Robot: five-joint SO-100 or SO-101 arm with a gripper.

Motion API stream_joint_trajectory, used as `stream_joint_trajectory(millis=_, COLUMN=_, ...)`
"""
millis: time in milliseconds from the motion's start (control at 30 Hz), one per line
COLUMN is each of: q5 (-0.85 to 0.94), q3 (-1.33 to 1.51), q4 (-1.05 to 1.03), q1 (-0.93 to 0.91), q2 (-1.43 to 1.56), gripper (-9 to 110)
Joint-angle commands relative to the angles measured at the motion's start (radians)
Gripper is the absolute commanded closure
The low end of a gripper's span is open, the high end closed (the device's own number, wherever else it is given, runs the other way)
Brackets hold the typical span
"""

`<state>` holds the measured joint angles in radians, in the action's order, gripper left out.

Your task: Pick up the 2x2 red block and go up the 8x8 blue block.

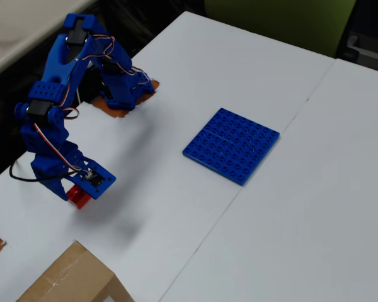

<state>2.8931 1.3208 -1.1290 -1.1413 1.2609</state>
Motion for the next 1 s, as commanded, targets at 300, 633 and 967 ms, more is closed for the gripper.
stream_joint_trajectory(millis=300, q5=0.011, q3=-0.006, q4=0.034, q1=-0.012, q2=-0.032, gripper=74)
stream_joint_trajectory(millis=633, q5=0.012, q3=0.000, q4=0.041, q1=-0.015, q2=-0.057, gripper=74)
stream_joint_trajectory(millis=967, q5=0.012, q3=0.011, q4=0.051, q1=-0.015, q2=-0.064, gripper=81)
